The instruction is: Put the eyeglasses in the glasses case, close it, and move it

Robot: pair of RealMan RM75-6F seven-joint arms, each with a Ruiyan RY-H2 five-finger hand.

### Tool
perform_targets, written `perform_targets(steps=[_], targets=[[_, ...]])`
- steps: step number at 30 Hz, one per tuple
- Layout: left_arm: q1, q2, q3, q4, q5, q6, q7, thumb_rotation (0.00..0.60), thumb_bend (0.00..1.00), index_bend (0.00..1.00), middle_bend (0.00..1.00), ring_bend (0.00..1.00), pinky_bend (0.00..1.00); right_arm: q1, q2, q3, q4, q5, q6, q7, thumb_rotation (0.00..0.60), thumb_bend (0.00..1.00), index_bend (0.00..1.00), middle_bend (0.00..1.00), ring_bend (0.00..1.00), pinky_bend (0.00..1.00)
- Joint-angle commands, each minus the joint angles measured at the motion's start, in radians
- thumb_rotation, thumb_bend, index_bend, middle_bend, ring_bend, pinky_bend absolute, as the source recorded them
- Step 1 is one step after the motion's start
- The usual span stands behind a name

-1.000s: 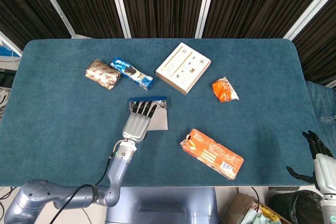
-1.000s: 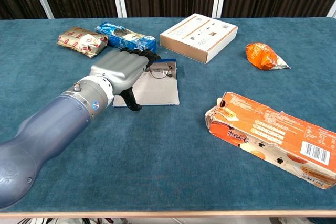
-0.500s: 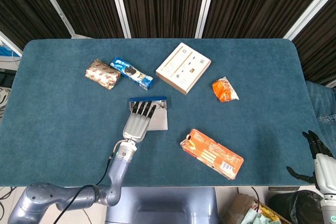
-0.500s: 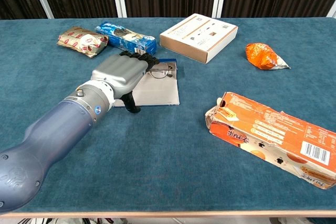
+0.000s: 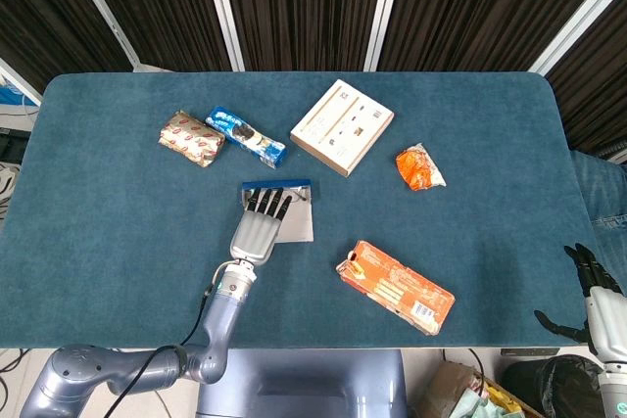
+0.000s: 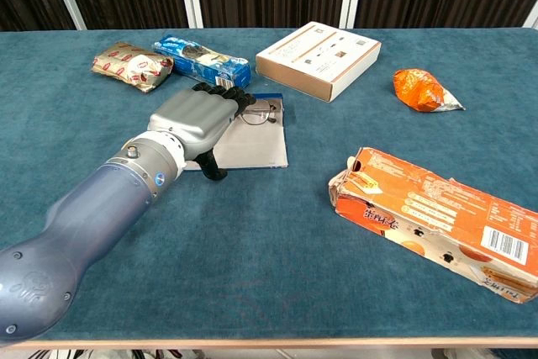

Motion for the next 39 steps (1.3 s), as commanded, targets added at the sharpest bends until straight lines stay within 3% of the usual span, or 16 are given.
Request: perform_targets(steps=[1,13,23,39], targets=[[0.002,-0.004,-0.006,0.003,0.01,0.003,-0.002,0.6,0.15,0.0,0.0,0.0,0.0,0.0,0.0,0.0,0.0,0.0,0.0,0.0,0.6,0.26,0.09,0.04,0.13,0.16],[0.009,-0.016,-0.036,0.034,0.02,0.001,0.016,0.6,0.16,0.0,0.0,0.0,0.0,-0.001,0.002,-0.002,-0.001,-0.001,-0.002,0.004,0.6,0.26,0.09,0.04,0.13,0.16],[0.014,-0.017,-0.057,0.033,0.031,0.001,0.017,0.6,0.24,0.01,0.0,0.0,0.0,0.0,0.003,-0.004,-0.003,-0.002,-0.004,0.004,0.6,0.26,0.09,0.04,0.13,0.16],[-0.011,-0.014,-0.125,0.046,0.03,0.01,0.05,0.6,0.29,0.21,0.0,0.0,0.0,0.0,0.004,-0.006,-0.005,-0.002,-0.007,0.003,0.6,0.26,0.09,0.04,0.13,0.16]])
